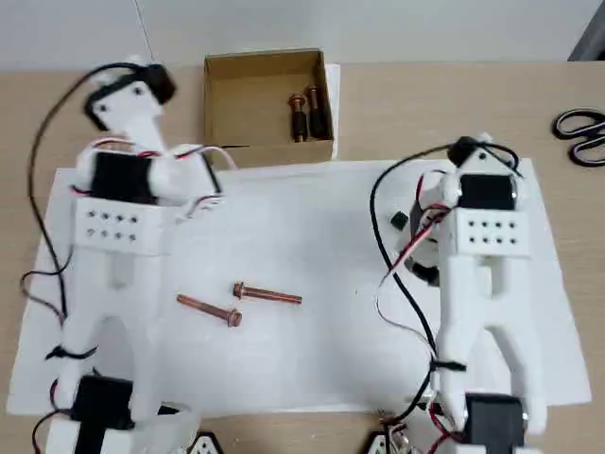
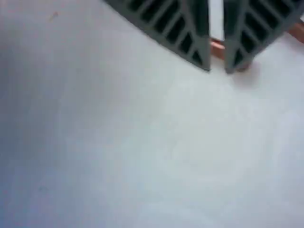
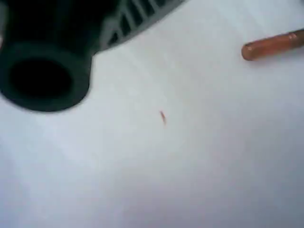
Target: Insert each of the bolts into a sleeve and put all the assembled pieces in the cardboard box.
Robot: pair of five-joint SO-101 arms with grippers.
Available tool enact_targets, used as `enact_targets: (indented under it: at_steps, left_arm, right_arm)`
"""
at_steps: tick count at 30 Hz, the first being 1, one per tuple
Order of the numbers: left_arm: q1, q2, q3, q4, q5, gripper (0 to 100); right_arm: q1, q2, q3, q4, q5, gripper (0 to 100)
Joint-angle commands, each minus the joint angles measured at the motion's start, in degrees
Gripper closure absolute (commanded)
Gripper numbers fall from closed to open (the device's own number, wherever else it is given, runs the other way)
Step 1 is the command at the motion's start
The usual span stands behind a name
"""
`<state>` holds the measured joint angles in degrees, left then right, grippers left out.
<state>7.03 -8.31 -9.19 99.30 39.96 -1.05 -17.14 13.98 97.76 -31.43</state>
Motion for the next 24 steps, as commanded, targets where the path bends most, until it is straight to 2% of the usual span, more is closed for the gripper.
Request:
enact_targets:
  at_steps: [1,4,13,24]
  left_arm:
    - [3.43,2.9,-0.13,1.05,6.95,99]
    - [5.27,6.42,-0.04,1.05,10.37,99]
    - [1.14,14.86,2.77,1.23,10.29,99]
    - [1.93,19.25,8.84,1.23,9.93,99]
  right_arm:
    - [0.57,-4.26,2.64,0.04,0.62,99.5]
    - [0.48,-5.49,3.96,0.04,0.62,99.5]
    - [0.57,-8.4,4.22,0.04,0.62,99.5]
    - [0.57,-8.13,4.22,0.04,0.62,99.5]
